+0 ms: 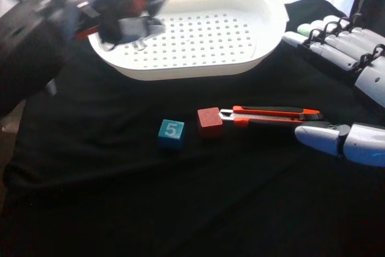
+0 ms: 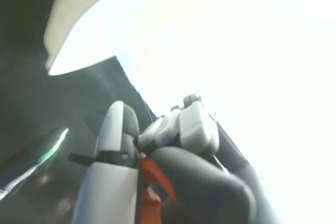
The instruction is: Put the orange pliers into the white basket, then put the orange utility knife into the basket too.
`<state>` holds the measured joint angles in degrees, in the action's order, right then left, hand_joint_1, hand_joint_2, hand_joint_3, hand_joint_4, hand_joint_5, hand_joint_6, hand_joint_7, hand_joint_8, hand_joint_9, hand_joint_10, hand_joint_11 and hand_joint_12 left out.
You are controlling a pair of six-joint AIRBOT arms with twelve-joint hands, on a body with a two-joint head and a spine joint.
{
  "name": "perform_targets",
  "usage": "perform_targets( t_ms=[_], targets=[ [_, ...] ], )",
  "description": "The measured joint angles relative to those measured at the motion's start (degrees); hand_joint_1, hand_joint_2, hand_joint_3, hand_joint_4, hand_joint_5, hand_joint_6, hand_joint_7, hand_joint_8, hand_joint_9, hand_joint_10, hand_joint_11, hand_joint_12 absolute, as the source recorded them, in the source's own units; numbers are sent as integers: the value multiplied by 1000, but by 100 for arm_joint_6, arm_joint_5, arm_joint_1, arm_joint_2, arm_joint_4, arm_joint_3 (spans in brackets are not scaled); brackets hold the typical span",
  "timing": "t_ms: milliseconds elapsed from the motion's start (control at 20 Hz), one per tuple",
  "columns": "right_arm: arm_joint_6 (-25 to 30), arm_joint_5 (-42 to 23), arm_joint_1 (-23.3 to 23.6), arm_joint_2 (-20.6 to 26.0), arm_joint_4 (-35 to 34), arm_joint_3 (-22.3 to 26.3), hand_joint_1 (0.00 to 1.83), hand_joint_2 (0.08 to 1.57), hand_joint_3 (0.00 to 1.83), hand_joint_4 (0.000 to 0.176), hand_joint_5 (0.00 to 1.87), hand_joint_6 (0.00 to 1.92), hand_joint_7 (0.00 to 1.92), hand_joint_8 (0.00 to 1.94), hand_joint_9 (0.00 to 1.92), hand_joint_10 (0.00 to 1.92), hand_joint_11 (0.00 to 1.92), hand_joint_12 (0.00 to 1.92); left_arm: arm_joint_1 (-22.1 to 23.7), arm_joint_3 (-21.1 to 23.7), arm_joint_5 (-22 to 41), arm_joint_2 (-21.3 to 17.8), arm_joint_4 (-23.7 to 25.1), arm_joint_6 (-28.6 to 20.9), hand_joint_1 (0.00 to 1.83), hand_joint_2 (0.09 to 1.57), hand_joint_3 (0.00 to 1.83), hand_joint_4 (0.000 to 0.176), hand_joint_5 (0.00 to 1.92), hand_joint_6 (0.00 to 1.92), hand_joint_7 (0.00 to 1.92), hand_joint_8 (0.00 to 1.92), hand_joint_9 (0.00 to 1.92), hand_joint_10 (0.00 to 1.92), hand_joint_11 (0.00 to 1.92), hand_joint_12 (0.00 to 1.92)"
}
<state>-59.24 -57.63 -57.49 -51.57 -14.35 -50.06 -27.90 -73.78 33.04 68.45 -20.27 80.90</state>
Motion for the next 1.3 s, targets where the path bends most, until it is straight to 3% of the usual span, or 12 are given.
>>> perform_targets(
  t_ms=[250,300,400,450,550,600,850,950,1000,1050,1200,1300],
  targets=[
    [55,2,-2,-13,144,-7,458,1180,3,13,0,0,0,0,0,0,0,0,105,-1340,-1589,964,-1049,409,1073,1303,147,0,507,1662,618,1782,767,1921,921,1921],
    [87,11,-2,-13,140,-22,512,1176,0,28,0,0,0,0,0,0,0,0,50,-1399,-1751,1014,-1182,402,955,1249,51,0,276,1128,353,1232,392,1507,405,1849],
    [131,2,0,-15,184,-35,497,1172,0,29,0,0,0,0,0,0,0,0,20,-1419,-1814,1038,-1259,393,727,1236,4,8,209,320,242,244,103,529,15,1097],
    [162,9,0,-33,236,-52,511,1181,2,38,0,0,0,0,0,0,0,0,20,-1421,-1779,1036,-1266,400,296,1297,8,58,54,87,48,48,20,105,2,361],
    [286,105,0,-61,358,-144,518,1195,7,21,0,0,0,0,15,6,15,7,20,-1377,-1637,1021,-1268,396,11,1294,0,117,1,3,1,1,0,3,0,13],
    [350,197,0,-81,428,-219,503,1203,9,34,0,0,0,0,33,12,2,1,22,-1248,-1569,942,-1241,391,1,1276,0,146,0,0,0,0,0,0,0,2],
    [435,852,107,-424,623,-529,542,1223,0,0,55,9,111,8,164,14,0,552,-323,37,-332,-52,-715,219,29,1411,21,105,67,23,0,0,0,0,0,0],
    [437,1049,297,-570,680,-643,510,1236,3,0,61,6,113,4,165,10,0,588,-1005,706,721,-745,-289,-490,536,1451,5,11,307,71,284,73,282,184,0,1160],
    [437,1080,308,-608,691,-684,520,1236,1,0,71,6,114,2,166,8,0,617,-1381,1005,1233,-1038,-208,-686,640,1455,2,0,412,103,476,95,416,377,21,1474],
    [437,1130,317,-651,688,-723,556,1225,0,0,87,6,118,2,170,7,0,650,-1753,1314,1663,-1311,-205,-745,781,1432,4,0,456,1401,748,181,687,578,338,1522],
    [437,1386,466,-857,664,-879,596,1228,1,0,124,6,144,4,195,13,0,768,-2826,2105,3244,-1749,-127,-896,819,1433,0,0,463,1739,939,197,823,815,662,1475],
    [437,1480,509,-960,710,-970,593,1242,3,0,123,2,181,9,250,31,0,1020,-3292,2234,3805,-1749,-144,-1152,724,1451,1,43,430,1788,931,147,798,940,620,1537]
  ],
)
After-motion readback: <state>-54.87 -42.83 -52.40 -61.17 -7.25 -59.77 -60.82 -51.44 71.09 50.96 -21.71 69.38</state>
